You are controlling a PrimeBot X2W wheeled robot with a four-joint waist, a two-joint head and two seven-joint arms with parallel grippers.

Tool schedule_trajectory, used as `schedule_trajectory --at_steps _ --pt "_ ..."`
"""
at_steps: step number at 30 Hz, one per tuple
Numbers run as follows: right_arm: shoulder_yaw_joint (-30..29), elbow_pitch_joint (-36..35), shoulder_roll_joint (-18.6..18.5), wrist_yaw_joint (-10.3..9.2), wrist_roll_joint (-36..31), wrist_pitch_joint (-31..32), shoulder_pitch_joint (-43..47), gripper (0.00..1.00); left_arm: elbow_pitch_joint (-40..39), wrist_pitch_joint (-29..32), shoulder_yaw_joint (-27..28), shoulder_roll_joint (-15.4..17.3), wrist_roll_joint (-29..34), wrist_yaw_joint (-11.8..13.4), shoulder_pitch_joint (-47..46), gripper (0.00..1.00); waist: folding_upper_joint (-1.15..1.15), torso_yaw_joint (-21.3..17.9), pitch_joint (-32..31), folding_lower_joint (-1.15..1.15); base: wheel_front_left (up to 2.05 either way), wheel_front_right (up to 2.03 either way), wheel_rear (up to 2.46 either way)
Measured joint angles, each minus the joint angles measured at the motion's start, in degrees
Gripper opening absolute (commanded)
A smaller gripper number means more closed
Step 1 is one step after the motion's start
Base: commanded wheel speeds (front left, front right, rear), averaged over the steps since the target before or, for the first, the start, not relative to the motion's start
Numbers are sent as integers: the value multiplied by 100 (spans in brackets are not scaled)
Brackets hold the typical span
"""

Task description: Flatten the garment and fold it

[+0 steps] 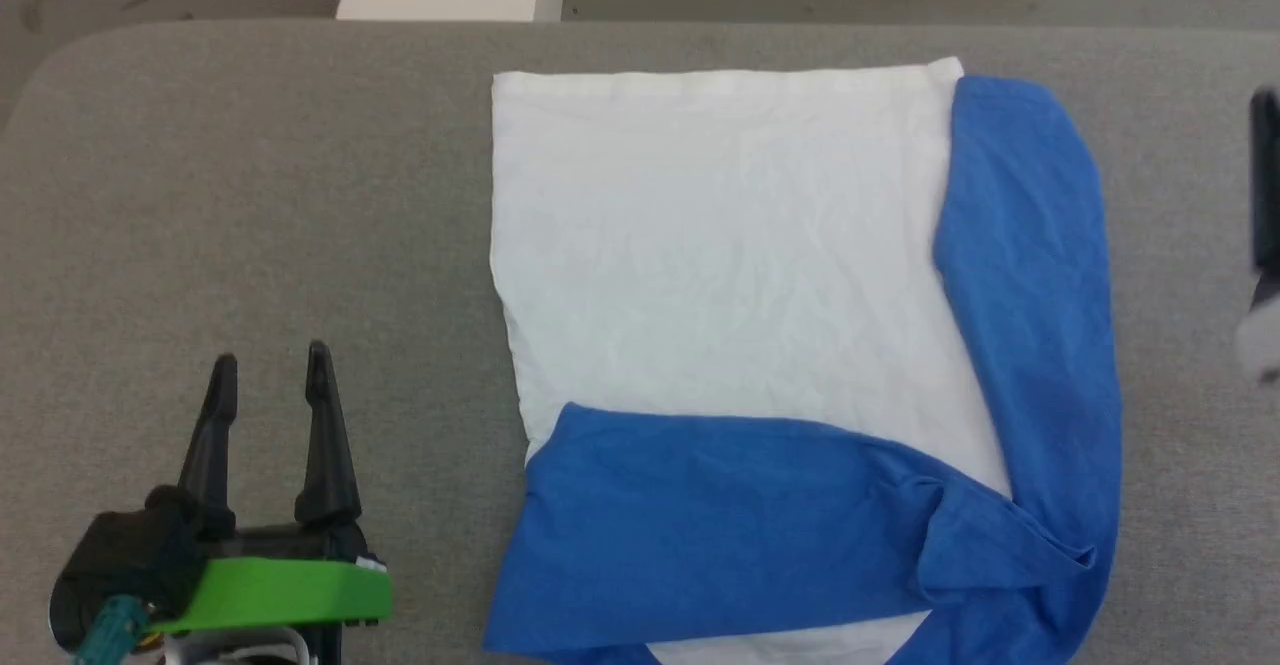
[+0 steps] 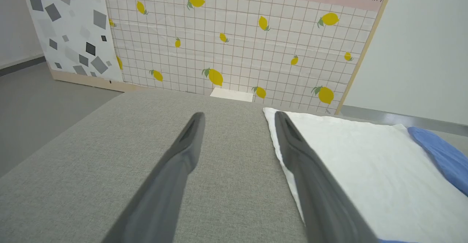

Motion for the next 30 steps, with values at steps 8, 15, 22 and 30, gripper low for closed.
schedule_trajectory --at_steps 8,15,22,30 --pt "-149 1068 -460 0 76 1216 -2112 100 -94 0 342 -164 259 -361 -485 100 0 -14 839 0 0 0 0" --pt "-482 2025 -603 0 -271 2186 -3152 100 -77 0 286 -350 381 -652 -890 100 0 84 1595 0 0 0 0" --pt "-592 2426 -641 0 -646 3055 -3435 100 104 0 278 -580 528 -862 -1060 100 0 314 2171 1 0 0 0" --pt "-524 2498 -601 0 -702 3430 -3420 38 287 0 325 -778 609 -1122 -1137 100 0 667 2447 1 0 0 0"
